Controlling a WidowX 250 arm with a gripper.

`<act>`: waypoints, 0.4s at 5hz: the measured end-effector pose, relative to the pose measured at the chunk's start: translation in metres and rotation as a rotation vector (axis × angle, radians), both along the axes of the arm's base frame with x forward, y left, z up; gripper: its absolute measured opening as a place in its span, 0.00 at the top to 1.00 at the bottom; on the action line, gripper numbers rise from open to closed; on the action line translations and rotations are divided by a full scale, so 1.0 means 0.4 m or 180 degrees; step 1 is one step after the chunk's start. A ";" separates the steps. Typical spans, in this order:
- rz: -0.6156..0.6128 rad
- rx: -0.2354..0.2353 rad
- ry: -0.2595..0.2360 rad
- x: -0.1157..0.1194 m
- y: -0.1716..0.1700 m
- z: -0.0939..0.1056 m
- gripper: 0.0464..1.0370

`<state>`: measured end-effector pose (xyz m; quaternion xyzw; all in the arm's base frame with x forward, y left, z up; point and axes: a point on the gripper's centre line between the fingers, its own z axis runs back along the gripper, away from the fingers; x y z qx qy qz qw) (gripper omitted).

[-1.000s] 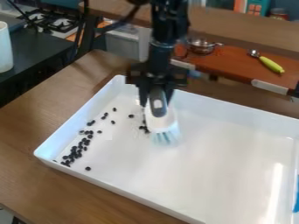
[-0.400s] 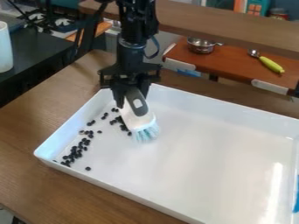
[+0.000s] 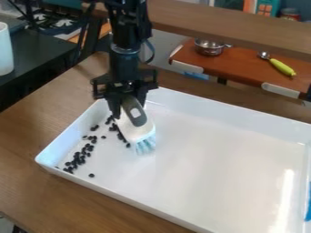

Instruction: Sweep into pile

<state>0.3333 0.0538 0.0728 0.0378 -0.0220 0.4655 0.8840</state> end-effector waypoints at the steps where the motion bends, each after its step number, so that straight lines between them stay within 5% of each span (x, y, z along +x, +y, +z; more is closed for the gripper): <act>1: 0.0047 -0.0024 0.0049 -0.042 -0.004 0.002 0.55; 2: 0.0107 -0.0039 0.0082 -0.086 0.004 0.001 0.55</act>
